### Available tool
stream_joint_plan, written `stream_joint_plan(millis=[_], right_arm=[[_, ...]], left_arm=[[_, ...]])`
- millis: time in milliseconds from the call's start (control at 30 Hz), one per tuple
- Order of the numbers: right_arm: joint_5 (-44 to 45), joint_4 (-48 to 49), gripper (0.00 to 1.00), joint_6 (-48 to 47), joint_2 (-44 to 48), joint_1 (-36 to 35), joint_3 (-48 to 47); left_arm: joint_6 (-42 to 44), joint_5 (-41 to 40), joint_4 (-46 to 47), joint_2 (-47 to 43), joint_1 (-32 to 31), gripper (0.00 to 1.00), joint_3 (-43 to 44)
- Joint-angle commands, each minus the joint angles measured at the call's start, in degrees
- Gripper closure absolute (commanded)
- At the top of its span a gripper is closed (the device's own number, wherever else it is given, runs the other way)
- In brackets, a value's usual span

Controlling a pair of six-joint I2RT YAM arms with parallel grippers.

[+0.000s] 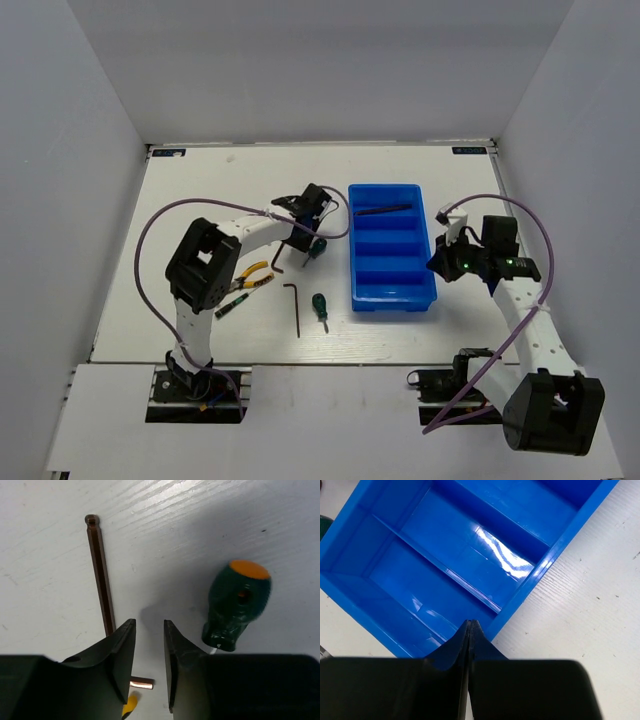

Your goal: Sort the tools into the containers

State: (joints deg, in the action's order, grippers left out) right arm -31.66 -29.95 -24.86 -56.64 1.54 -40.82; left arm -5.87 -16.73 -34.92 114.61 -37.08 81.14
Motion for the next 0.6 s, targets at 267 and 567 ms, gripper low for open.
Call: stream_joint_plan(millis=[267, 567], right_arm=[[-0.16, 0.25, 1.00, -0.36, -0.57, 0.39, -1.37], [-0.16, 0.07, 1.00, -0.80, -0.66, 0.48, -1.37]], left_arm=[[-0.20, 2.68, 0.46, -3.69, 2.54, 0.60, -2.56], [0.95, 1.35, 1.79, -6.68, 4.38, 0.61, -3.10]])
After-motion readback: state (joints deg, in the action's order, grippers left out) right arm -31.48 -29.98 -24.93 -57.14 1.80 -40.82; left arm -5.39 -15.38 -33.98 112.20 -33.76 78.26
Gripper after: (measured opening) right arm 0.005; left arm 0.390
